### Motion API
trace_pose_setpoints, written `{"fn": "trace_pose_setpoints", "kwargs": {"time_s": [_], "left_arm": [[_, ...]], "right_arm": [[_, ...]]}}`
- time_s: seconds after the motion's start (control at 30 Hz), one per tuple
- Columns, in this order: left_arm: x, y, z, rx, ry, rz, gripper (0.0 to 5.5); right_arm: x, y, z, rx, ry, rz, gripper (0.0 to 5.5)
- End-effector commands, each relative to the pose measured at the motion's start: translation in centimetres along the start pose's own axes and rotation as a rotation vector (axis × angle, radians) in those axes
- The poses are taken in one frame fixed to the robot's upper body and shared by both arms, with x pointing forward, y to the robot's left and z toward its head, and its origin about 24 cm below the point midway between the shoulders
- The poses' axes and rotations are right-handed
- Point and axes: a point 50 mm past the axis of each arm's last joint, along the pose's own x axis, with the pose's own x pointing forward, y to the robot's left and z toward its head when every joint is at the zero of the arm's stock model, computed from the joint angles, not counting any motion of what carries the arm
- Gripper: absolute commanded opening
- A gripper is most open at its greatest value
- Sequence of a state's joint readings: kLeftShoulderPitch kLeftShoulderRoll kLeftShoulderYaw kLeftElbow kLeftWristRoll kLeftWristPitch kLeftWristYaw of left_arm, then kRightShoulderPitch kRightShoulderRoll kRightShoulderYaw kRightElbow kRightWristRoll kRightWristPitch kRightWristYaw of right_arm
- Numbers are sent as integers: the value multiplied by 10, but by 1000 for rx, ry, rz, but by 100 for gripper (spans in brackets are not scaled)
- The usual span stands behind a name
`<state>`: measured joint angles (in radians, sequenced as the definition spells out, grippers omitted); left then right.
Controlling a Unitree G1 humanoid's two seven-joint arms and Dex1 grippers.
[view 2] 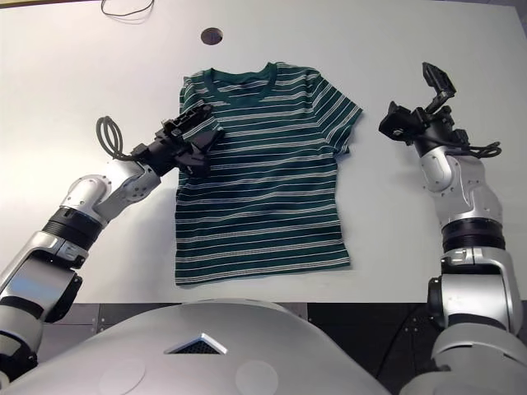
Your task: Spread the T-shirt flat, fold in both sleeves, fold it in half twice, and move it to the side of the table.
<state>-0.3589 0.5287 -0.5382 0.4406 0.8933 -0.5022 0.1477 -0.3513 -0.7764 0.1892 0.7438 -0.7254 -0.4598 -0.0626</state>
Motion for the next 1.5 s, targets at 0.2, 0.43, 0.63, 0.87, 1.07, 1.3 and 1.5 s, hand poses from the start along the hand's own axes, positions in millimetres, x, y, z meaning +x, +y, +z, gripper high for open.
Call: {"fn": "trace_pose_setpoints", "kwargs": {"time_s": [0.2, 0.43, 0.63, 0.87, 1.07, 1.3, 1.5], "left_arm": [[-21, 42, -13, 18, 113, 305, 353], [-24, 51, -17, 21, 154, 368, 353], [-21, 30, -14, 3, 155, 266, 353], [-28, 42, -20, -30, 206, 387, 354], [-28, 44, -20, -37, 212, 405, 354], [-26, 46, -16, -50, 194, 420, 354], [-24, 46, -12, -58, 175, 414, 354]], "right_arm": [[9, 11, 9, -326, -169, 418, 434], [26, 14, 27, -368, -227, 426, 434], [34, 20, 36, -369, -254, 409, 434], [34, 24, 30, -354, -221, 403, 414], [38, 30, 36, -348, -225, 403, 318], [44, 45, 52, -346, -261, 415, 172], [44, 50, 52, -338, -240, 418, 69]]}}
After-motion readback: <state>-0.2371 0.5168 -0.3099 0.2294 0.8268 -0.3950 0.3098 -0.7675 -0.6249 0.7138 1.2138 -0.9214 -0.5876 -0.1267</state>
